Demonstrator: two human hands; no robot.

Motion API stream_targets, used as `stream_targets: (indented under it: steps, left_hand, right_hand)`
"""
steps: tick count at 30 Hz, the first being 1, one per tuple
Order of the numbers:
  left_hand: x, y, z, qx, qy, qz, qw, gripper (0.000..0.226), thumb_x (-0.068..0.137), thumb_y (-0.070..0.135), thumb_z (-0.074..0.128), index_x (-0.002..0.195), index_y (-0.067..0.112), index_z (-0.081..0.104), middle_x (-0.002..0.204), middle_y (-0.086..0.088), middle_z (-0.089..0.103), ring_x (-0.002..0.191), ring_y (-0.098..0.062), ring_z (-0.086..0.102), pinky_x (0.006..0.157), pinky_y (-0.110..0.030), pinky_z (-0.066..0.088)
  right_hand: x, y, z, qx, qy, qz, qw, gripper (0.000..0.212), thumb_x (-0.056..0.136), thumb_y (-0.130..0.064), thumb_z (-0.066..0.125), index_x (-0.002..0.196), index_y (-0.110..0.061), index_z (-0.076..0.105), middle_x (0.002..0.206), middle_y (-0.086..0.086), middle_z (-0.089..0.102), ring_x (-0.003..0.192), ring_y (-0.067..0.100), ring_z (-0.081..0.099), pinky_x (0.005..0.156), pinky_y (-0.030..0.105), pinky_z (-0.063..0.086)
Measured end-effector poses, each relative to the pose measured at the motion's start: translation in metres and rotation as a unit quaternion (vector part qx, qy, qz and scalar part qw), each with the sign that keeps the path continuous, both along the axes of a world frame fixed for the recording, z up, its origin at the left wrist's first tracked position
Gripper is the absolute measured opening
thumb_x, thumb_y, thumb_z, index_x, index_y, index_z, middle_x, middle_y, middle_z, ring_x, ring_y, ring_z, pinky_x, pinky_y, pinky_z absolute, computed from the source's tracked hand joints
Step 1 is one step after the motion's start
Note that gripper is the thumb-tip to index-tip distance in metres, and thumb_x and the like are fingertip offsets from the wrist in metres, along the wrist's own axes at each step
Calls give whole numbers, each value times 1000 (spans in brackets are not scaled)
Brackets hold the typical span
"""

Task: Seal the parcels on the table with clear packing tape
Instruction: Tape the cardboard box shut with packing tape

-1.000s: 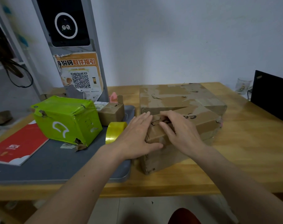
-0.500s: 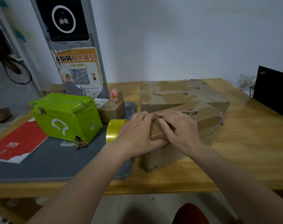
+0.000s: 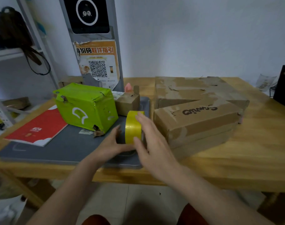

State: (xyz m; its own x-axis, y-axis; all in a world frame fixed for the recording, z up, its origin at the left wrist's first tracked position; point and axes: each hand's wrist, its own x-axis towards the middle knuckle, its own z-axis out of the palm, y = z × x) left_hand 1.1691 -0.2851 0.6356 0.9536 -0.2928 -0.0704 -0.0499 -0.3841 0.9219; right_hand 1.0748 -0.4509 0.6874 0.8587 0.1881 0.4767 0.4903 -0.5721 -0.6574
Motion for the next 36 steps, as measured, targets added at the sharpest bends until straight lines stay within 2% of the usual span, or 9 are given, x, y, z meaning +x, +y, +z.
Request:
stream_targets:
  steps: [4,6,9,12,14,18,22,29,36]
  left_hand:
    - [-2,-8,-3,11,-29,-13,999,90,72,28,88,148,20,40,137,4,57,125,-12,55,107,-33,44]
    - [-6,-17,0,14,-69,-35,997,51,85,9,75,129,27,56,115,7,66,106,-8,63,92,-26,52]
    - [-5,-20,-8,96,-122,-11,988,12,81,25,65,80,38,63,80,8,68,83,-25,67,77,-46,57]
    - [-9,-21,-15,138,-129,37,981,29,88,14,65,73,34,52,74,8,60,85,-30,65,79,-49,53]
    - [-15,-25,-18,155,-148,69,974,35,92,14,64,74,37,45,76,10,56,87,-26,62,73,-41,50]
    - [-17,-26,-22,126,-162,100,974,29,90,15,66,97,33,44,83,15,54,81,-17,56,63,-32,40]
    - [-15,-23,-20,112,-131,78,982,68,88,23,66,144,22,29,100,6,62,88,-21,63,64,-32,43]
    - [-14,-13,-17,75,-114,-4,991,43,68,47,53,101,24,69,99,3,71,94,-16,67,80,-52,57]
    - [-17,-10,-12,-54,-65,23,996,53,58,26,72,109,15,65,93,0,74,89,-7,70,72,-24,57]
  right_hand:
    - [8,35,-28,6,92,-86,992,100,93,-21,61,152,-24,-20,158,-11,-28,146,3,-19,122,27,3]
    - [13,46,-29,77,105,-131,983,104,91,-21,65,152,-24,-19,160,-10,-17,147,4,-12,123,30,6]
    - [31,47,-28,187,178,-153,954,98,88,-24,69,155,-23,-2,145,-15,27,136,1,26,113,24,28]
    - [54,33,-25,266,270,-148,913,50,85,-22,73,130,-15,50,111,0,64,105,18,63,81,27,51]
    - [56,30,-26,257,288,-118,915,28,84,-18,75,107,-14,61,96,4,68,90,20,67,73,29,54]
    - [49,32,-35,248,265,-84,928,26,82,-16,75,105,-18,63,96,7,70,90,19,68,86,42,56]
    - [48,30,-43,253,258,-64,930,33,80,-17,76,110,-18,63,101,7,70,95,19,67,89,45,55]
    - [47,30,-51,218,237,-41,946,38,79,-17,77,114,-13,62,104,9,68,98,20,66,89,43,54]
    - [41,30,-50,213,205,-21,955,37,79,-18,76,112,-13,61,104,8,65,98,19,64,88,44,54]
